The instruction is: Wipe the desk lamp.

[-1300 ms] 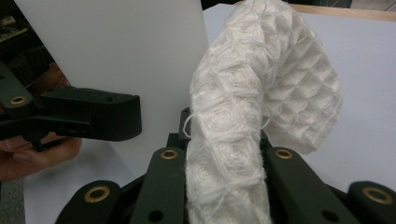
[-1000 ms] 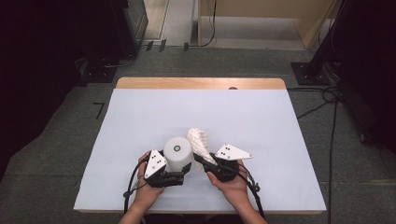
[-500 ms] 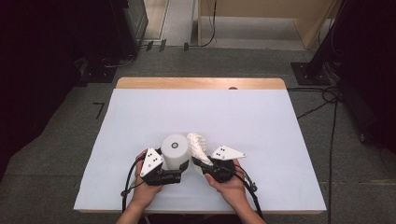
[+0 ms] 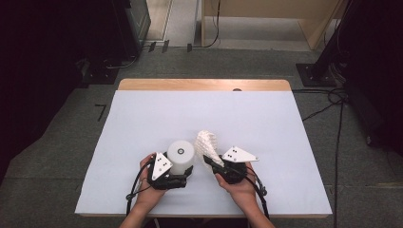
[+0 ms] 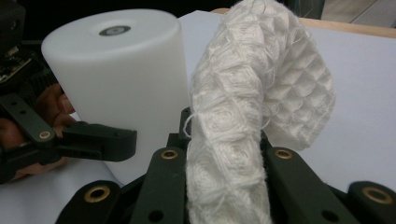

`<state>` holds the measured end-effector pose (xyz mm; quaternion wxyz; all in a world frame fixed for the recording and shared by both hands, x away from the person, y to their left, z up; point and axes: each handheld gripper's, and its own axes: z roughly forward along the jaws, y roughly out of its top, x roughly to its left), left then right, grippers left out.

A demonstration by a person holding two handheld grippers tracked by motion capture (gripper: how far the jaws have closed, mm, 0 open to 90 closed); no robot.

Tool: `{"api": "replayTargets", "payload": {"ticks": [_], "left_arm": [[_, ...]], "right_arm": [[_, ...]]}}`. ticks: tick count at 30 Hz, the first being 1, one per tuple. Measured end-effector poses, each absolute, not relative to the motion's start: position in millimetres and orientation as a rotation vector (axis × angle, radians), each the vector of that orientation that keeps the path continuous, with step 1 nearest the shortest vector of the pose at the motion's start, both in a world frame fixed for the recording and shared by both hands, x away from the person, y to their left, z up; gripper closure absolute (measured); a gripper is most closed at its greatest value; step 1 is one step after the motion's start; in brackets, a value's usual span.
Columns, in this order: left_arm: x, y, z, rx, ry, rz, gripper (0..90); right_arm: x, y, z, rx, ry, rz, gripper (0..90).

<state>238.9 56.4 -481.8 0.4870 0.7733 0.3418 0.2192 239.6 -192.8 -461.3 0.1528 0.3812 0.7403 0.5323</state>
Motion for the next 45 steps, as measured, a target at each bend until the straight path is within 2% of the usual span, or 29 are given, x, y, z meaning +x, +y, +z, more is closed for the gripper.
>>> {"api": "replayTargets", "payload": {"ticks": [4, 9, 11, 17, 19, 23, 27, 35, 41, 45], "left_arm": [[238, 58, -482, 1.888, 0.844, 0.541, 8.5], [235, 64, -481, 1.839, 0.908, 0.485, 7.4], [231, 64, -478, 1.809, 0.916, 0.474, 3.2], [220, 52, -471, 1.777, 1.014, 0.595, 2.4], [221, 47, -471, 1.774, 1.055, 0.591, 5.2], [219, 47, -471, 1.792, 1.01, 0.639, 8.5], [227, 57, -469, 1.777, 0.96, 0.518, 8.8], [226, 53, -464, 1.813, 0.832, 0.485, 8.8], [227, 53, -462, 1.817, 0.804, 0.448, 8.8], [232, 61, -454, 1.766, 0.821, 0.408, 8.8]], "right_arm": [[242, -198, -461, 1.105, 2.108, 1.52, 76.6], [247, -205, -464, 1.169, 2.111, 1.524, 76.5], [249, -205, -467, 1.196, 2.11, 1.509, 76.4], [252, -198, -475, 1.221, 2.153, 1.455, 76.3], [253, -193, -479, 1.209, 2.193, 1.422, 76.3], [250, -185, -483, 1.184, 2.238, 1.405, 76.2], [249, -181, -479, 1.169, 2.235, 1.469, 76.3], [242, -179, -463, 1.119, 2.19, 1.602, 76.3], [236, -189, -439, 1.082, 2.101, 1.717, 76.3], [234, -189, -436, 1.069, 2.101, 1.724, 76.3]]}}
